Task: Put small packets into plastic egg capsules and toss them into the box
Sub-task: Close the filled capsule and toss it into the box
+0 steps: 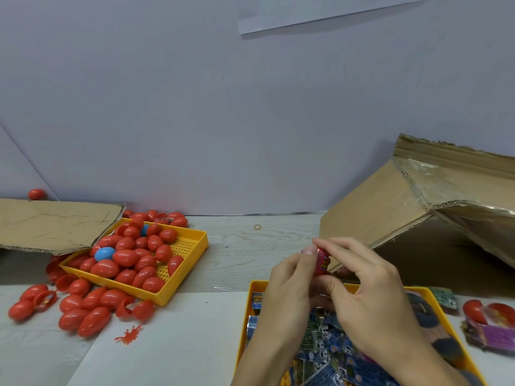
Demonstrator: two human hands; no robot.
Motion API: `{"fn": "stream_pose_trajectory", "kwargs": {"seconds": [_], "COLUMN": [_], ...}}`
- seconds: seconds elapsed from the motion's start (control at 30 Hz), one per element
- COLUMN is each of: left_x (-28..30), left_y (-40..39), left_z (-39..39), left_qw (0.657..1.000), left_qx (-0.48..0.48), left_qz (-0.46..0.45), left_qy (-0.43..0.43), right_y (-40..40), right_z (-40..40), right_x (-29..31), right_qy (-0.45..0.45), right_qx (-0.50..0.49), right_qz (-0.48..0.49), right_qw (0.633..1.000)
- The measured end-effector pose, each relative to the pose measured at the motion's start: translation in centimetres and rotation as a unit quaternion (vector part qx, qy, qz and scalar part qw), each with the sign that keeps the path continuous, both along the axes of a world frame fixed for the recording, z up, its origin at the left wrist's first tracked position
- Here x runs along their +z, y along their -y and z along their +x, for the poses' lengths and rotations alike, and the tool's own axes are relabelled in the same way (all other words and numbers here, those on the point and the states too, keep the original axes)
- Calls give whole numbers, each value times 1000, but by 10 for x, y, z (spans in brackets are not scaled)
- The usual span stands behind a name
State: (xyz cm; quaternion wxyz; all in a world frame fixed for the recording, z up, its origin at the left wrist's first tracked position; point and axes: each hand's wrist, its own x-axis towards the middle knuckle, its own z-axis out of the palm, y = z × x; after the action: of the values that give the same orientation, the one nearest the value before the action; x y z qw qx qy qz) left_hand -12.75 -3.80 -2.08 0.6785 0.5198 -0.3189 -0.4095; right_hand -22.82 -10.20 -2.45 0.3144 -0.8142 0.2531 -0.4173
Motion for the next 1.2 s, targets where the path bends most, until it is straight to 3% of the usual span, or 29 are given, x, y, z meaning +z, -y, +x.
{"fn": "stream_pose_trajectory", "kwargs": {"seconds": [0.07,0.27,0.37,0.6,0.77,1.03,1.2], "left_x": [3,12,11,2,3,17,15], "left_y": [-1,-2,-2,2,1,-3,-2], "left_z": [-1,-2,-2,4,3,-2,-1], "left_qw": [1000,986,980,995,996,979,966], "left_qx": [1,-41,-50,76,88,38,33], "left_qz": [-2,-2,-8,8,6,-15,-20], "left_qy": [-9,-164,-195,-69,30,-202,-257], "right_y": [-1,-4,-5,-3,0,-5,-4], "right_z": [-1,0,0,-1,-1,4,4], "right_x": [2,7,7,4,3,7,5], "right_qy": [0,36,46,8,-3,40,41], "right_qx": [6,25,27,-2,-15,-3,1], "right_qz": [-1,25,34,7,-12,27,31], "right_qw": [1000,999,998,1000,1000,999,999]}}
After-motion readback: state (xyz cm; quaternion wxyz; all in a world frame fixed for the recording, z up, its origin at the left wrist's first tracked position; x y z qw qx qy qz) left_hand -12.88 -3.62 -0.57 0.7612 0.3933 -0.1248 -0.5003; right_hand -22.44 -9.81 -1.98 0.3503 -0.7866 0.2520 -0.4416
